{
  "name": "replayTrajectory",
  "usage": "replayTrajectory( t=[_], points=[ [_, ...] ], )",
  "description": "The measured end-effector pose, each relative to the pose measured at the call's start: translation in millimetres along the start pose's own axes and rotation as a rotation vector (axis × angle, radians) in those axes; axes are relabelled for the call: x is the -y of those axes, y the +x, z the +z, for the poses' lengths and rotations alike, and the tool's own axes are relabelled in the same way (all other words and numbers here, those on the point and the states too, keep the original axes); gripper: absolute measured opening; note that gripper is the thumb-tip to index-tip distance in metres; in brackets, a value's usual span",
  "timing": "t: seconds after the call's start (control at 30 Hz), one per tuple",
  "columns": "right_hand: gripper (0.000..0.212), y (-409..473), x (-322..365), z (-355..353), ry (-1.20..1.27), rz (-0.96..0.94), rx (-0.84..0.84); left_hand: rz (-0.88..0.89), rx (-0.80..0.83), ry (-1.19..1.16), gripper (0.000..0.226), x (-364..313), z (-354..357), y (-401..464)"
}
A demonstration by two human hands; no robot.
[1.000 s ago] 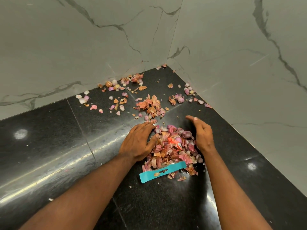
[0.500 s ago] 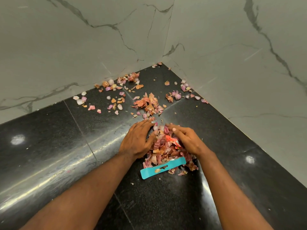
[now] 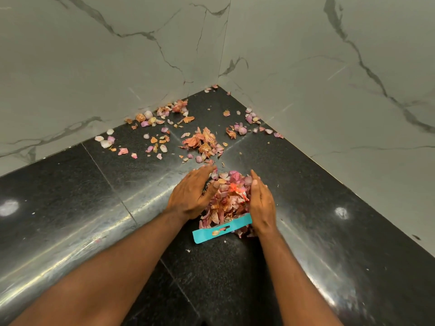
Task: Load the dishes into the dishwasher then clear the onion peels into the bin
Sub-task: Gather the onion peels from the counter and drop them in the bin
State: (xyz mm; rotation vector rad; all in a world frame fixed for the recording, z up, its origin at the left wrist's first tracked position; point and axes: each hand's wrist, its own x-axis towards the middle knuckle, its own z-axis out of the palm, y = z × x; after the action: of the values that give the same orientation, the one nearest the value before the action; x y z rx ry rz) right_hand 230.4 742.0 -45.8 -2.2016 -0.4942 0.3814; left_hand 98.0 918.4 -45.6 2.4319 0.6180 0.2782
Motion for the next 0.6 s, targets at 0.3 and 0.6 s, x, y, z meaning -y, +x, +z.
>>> replayTrajectory(
  t=[0.3, 0.6],
  points=[
    [0.039, -35.7, 50.8, 42.5, 0.648, 0.077, -0.027, -0.269, -0.240, -0.635, 0.062, -70.6, 34.6, -27.0],
    [0.027, -94.1, 89.4, 58.5, 1.232, 0.293, -0.241, -0.387, -0.337, -1.097, 0.022, -86.1, 15.3, -54.1]
  ],
)
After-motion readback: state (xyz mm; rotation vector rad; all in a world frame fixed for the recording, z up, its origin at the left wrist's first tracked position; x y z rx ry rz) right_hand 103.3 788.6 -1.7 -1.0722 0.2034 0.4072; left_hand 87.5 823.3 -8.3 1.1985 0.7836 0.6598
